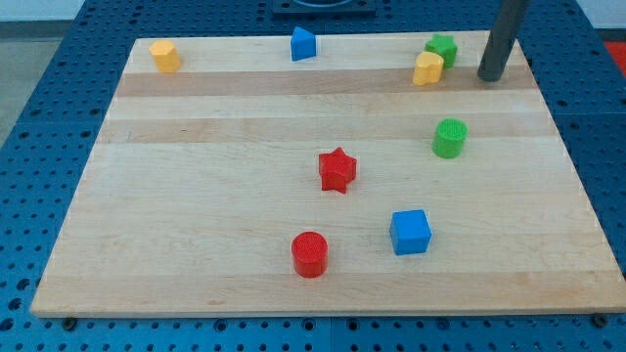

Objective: Move your arm closely to the green star

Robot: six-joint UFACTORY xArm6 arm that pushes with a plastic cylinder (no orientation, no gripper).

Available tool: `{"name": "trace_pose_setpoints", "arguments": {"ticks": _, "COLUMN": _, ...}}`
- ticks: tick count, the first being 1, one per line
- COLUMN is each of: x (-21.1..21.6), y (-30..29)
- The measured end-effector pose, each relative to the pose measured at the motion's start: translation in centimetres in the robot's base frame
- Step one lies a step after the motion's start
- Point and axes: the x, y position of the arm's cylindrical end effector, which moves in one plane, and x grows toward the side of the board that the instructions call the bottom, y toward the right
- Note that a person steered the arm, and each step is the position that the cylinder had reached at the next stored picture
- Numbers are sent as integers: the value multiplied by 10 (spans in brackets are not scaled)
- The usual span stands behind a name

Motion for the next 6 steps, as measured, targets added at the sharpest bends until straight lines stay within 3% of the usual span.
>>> {"name": "trace_pose_setpoints", "arguments": {"ticks": 6, "x": -5, "y": -26}}
